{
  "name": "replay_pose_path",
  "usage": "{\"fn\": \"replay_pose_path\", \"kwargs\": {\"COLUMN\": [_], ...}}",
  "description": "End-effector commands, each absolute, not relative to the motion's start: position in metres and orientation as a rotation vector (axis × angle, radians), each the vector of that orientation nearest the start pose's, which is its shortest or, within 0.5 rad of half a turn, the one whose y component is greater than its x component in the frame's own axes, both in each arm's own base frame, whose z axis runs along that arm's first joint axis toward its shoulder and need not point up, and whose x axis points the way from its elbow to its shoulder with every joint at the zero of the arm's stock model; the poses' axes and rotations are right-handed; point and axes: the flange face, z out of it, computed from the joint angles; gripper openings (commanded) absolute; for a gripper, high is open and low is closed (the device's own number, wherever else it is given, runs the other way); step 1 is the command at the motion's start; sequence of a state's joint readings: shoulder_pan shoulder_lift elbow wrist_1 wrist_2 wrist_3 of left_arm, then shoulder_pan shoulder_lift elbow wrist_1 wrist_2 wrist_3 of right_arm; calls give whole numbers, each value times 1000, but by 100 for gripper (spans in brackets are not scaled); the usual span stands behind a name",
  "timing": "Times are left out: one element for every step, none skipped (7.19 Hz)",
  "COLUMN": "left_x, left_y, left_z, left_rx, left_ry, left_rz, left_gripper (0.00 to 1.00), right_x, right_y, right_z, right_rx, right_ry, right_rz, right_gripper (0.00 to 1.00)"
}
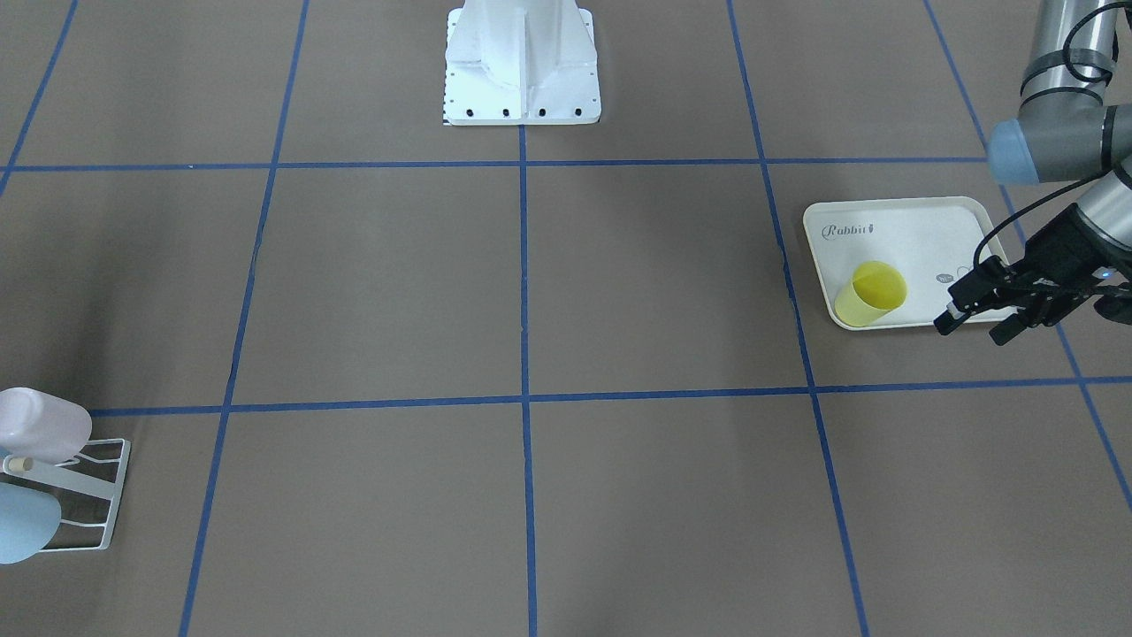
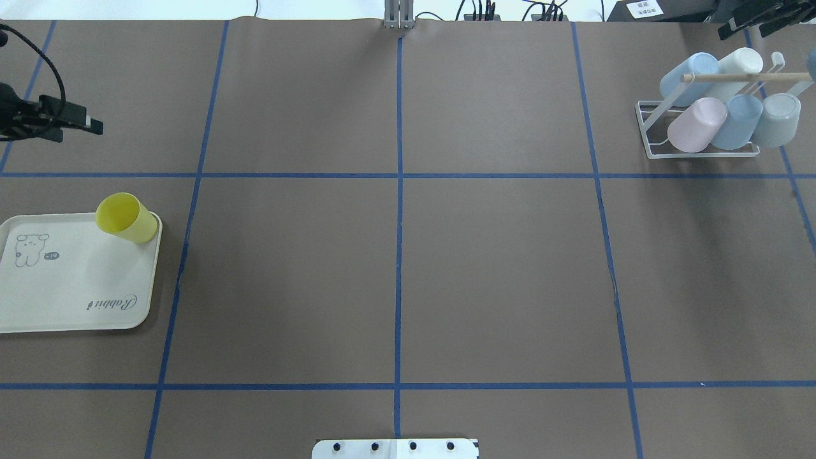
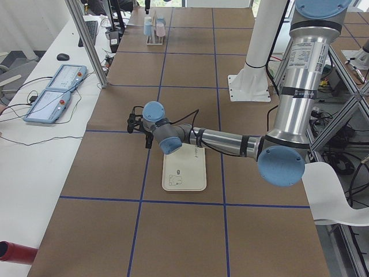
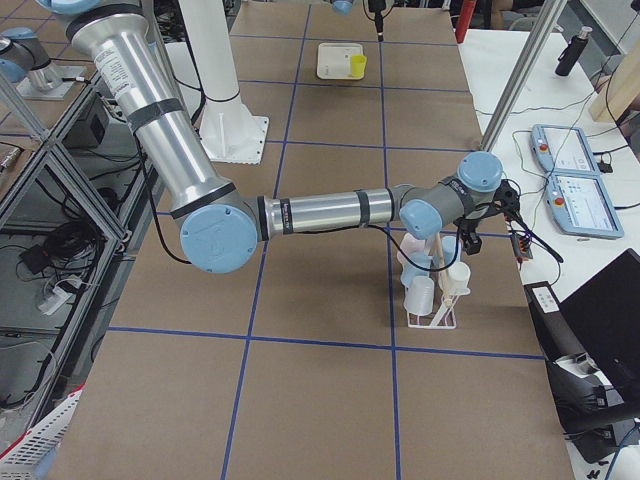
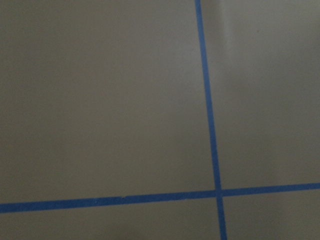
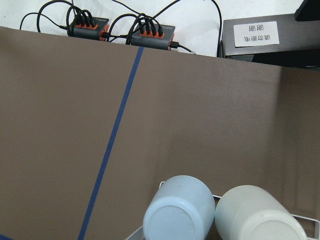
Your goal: Transfer IKEA cup to right arm and place on rack
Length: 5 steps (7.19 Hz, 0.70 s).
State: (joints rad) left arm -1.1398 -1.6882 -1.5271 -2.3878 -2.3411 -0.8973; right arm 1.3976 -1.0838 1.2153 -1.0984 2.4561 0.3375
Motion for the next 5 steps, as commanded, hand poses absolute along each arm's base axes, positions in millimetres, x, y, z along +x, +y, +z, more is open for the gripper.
{"fn": "replay_pose_path", "kwargs": {"left_x": [192,203,232,243,247], "left_y": [-514,-507,-495,-488,-481], "left_z": [543,543,543,538,528], "left_rx": [171,153,84,50,25], "left_ry": [1063,1064,1039,1022,1005], "left_rz": [-44,-26,3,11,14], "left_gripper": [100,100,100,100,100], "right_x": [-67,-66,-66,-66,-66], "right_y": [-702,-698,-696,-696,-695], "right_z": [485,482,480,479,477], "right_rx": [324,331,335,338,341], "right_ry": [-972,-973,-974,-974,-976], "right_rz": [-119,-122,-124,-126,-128], "right_gripper": [98,98,98,98,98]}}
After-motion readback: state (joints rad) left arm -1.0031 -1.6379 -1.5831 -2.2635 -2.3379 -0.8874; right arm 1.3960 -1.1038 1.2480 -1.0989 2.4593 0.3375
